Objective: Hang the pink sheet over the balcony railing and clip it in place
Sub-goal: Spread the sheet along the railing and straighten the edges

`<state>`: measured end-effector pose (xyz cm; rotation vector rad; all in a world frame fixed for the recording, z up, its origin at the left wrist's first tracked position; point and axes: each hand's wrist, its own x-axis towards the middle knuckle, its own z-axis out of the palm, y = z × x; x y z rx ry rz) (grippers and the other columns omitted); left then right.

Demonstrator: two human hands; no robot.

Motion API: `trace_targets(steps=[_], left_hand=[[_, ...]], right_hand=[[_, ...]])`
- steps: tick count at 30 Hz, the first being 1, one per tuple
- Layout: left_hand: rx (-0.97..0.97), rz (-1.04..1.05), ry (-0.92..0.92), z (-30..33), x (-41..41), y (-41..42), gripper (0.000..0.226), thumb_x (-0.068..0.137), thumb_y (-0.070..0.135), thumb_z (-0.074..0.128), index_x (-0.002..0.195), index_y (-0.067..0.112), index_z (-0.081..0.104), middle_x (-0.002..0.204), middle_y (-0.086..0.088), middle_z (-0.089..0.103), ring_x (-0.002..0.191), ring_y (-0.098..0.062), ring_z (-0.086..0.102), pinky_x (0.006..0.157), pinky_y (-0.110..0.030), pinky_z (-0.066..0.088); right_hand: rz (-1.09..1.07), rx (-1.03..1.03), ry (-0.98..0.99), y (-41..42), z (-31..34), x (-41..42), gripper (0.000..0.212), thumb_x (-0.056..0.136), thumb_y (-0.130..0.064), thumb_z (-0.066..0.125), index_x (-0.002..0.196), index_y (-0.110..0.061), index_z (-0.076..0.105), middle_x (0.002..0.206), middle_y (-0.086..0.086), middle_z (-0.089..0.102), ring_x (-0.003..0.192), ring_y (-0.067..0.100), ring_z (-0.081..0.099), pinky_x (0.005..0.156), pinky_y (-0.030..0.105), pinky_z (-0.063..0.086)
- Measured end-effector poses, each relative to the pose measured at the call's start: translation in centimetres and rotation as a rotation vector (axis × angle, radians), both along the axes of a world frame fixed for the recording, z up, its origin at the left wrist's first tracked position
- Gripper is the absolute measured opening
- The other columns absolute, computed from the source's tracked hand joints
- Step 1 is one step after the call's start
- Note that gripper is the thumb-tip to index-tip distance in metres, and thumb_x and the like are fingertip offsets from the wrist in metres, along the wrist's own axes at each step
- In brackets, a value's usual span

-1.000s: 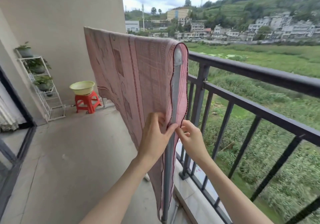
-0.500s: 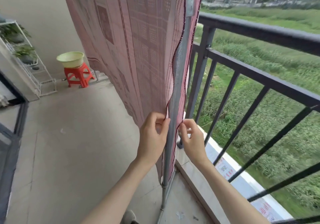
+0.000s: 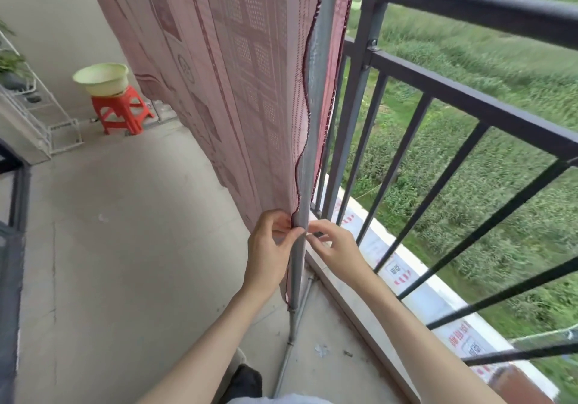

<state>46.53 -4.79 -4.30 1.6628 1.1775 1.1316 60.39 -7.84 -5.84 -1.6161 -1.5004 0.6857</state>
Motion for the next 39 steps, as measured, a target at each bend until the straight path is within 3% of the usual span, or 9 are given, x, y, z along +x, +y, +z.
trace_targets(steps=[6,8,12,14,16,21,30,34,39], left_hand=[[0.009,0.032,-0.028,-0.6,-0.4,0.0,0.017,0.084,0.006,0.065,0.076,0.019,0.058,0.072,0.013,0.062,0.066,0.006,0.058,0.065,-0.003,0.040],[0.001,0.022,-0.014,-1.0,-0.4,0.1,0.010,0.086,0.009,0.063,0.083,0.015,0.056,0.078,0.011,0.061,0.072,0.008,0.058,0.069,-0.003,0.041],[-0.052,0.016,-0.002,-2.0,-0.5,-0.4,0.023,0.085,0.007,0.064,0.084,0.024,0.048,0.082,0.015,0.059,0.076,0.009,0.059,0.071,-0.005,0.044],[-0.075,0.004,-0.015,-2.4,-0.4,-0.8,0.028,0.082,0.006,0.067,0.087,0.027,0.049,0.082,0.016,0.061,0.077,0.007,0.059,0.072,-0.009,0.047],[-0.092,0.011,-0.015,-2.5,-0.4,-0.8,0.029,0.081,0.006,0.067,0.086,0.030,0.052,0.081,0.015,0.063,0.077,0.007,0.060,0.073,-0.011,0.049],[-0.125,0.023,0.010,-2.8,-0.2,-0.5,0.018,0.083,0.007,0.065,0.082,0.023,0.056,0.080,0.013,0.064,0.073,0.009,0.060,0.072,-0.010,0.049],[-0.132,0.150,0.068,-3.5,1.0,-2.5,0.009,0.086,0.009,0.063,0.083,0.015,0.057,0.081,0.012,0.060,0.074,0.015,0.057,0.067,0.001,0.041],[-0.119,0.126,0.121,-3.1,1.1,-3.1,0.010,0.085,0.011,0.065,0.081,0.017,0.058,0.079,0.012,0.061,0.071,0.011,0.058,0.068,0.000,0.040],[-0.065,0.102,0.172,-2.9,1.0,-3.8,0.017,0.083,0.008,0.067,0.074,0.018,0.057,0.073,0.014,0.062,0.073,0.002,0.060,0.066,-0.002,0.038]], right_hand=[[-0.065,-0.046,0.086,0.0,-0.3,0.3,0.010,0.090,-0.011,0.058,0.085,-0.012,0.067,0.079,-0.010,0.063,0.078,0.011,0.060,0.072,0.007,0.043],[-0.069,-0.061,0.075,0.0,-0.6,0.4,0.012,0.092,-0.012,0.054,0.083,-0.015,0.061,0.078,-0.012,0.059,0.077,0.006,0.057,0.072,0.010,0.043],[-0.087,-0.084,0.125,-0.2,-1.6,0.0,0.011,0.095,-0.011,0.045,0.087,-0.008,0.052,0.081,-0.002,0.055,0.084,0.020,0.058,0.078,0.037,0.051],[-0.047,-0.083,0.188,-0.4,-1.8,-0.4,0.002,0.092,-0.012,0.052,0.091,-0.013,0.051,0.087,-0.008,0.056,0.089,0.008,0.059,0.077,0.024,0.050],[0.007,-0.093,0.254,-0.5,-1.9,-0.6,0.015,0.087,-0.013,0.062,0.099,-0.014,0.055,0.099,-0.007,0.060,0.096,0.000,0.058,0.077,0.011,0.047],[-0.086,-0.067,0.206,-0.1,-2.0,-0.6,0.010,0.079,-0.012,0.071,0.082,-0.020,0.065,0.081,-0.010,0.067,0.082,0.007,0.065,0.079,0.017,0.050],[-0.130,0.007,0.188,-0.7,-1.5,0.5,0.010,0.080,-0.007,0.070,0.087,-0.002,0.074,0.084,0.008,0.074,0.080,0.017,0.068,0.078,0.028,0.051],[-0.121,-0.011,0.153,-1.0,-1.0,0.2,0.015,0.087,-0.003,0.059,0.075,-0.012,0.060,0.069,-0.009,0.058,0.068,0.001,0.055,0.065,0.006,0.039],[-0.071,-0.019,0.090,-2.4,-1.1,0.9,0.021,0.092,-0.002,0.049,0.076,-0.013,0.044,0.066,-0.003,0.048,0.062,0.009,0.046,0.057,0.014,0.035]])
